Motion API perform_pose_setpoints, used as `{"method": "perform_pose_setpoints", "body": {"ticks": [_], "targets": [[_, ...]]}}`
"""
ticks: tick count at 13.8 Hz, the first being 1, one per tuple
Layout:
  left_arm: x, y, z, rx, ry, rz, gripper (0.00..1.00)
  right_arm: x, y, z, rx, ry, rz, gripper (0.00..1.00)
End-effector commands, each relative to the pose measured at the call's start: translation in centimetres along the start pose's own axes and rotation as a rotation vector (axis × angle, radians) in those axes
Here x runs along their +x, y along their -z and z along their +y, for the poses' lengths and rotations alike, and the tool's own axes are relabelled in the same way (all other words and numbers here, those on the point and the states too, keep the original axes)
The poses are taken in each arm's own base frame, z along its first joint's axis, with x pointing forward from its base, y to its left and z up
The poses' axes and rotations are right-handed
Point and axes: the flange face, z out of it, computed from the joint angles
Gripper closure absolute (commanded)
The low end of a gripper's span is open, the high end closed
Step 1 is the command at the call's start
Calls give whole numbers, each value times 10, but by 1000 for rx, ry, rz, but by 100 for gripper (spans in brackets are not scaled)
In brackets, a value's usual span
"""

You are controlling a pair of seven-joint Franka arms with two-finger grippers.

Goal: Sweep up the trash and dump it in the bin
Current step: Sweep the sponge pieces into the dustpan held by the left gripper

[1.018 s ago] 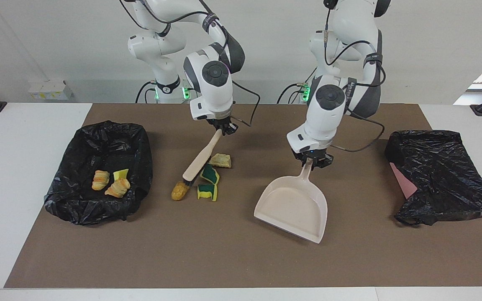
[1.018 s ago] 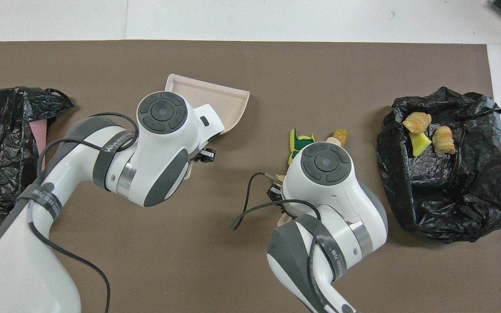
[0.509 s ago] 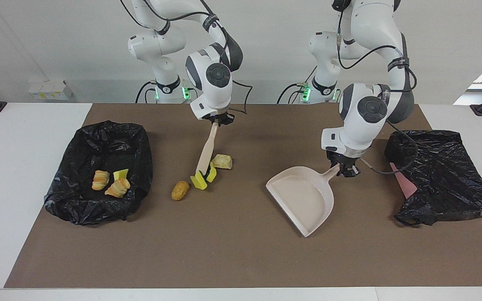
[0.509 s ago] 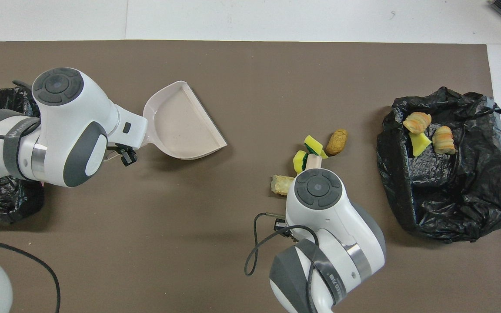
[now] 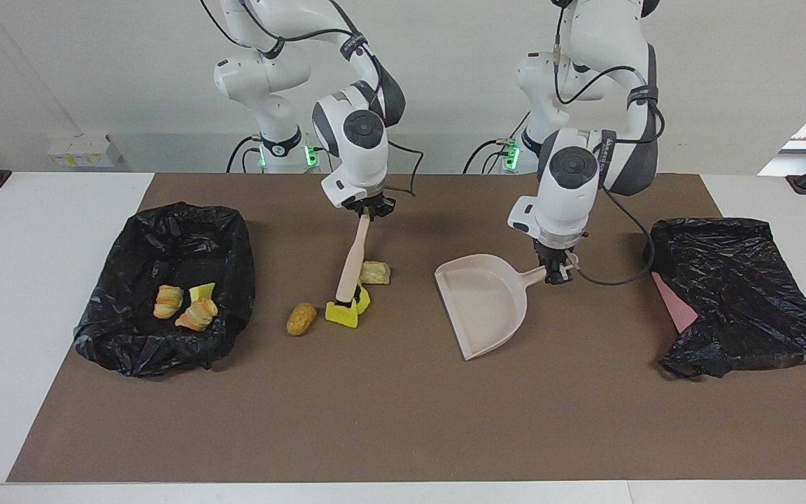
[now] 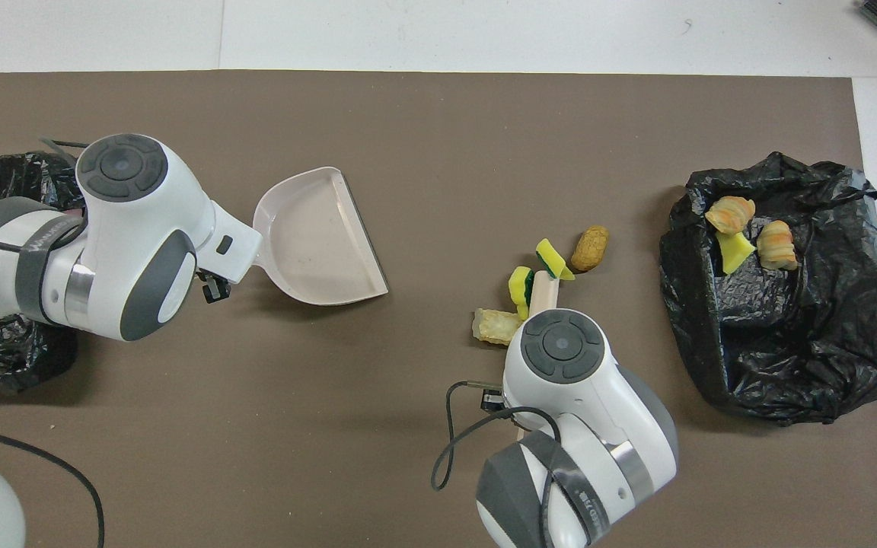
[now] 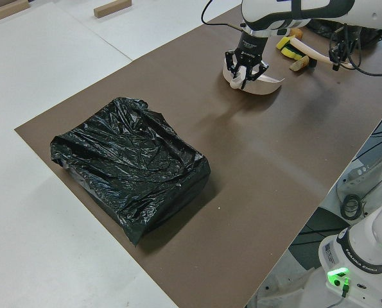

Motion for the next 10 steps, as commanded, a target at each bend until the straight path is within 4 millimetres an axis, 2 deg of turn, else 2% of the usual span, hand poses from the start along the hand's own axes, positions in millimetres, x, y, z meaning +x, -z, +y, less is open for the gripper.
{"method": "perform_pose_setpoints", "body": {"ticks": [1, 3, 5, 8, 10], "targets": [[9, -4, 26, 36, -53, 1, 100, 20, 9, -29, 100, 1, -31, 100], [12, -3, 26, 43, -46, 11, 100, 21, 13, -45, 158, -17, -50, 100], [15, -3, 26, 51, -41, 23, 100, 5, 8, -70, 204, -6, -55, 100], [16, -3, 26, 54, -48, 26, 100, -15, 8, -85, 207, 30, -55, 100], [15, -6, 24, 56, -52, 31, 100, -40, 12, -105, 207, 84, -44, 100]]}}
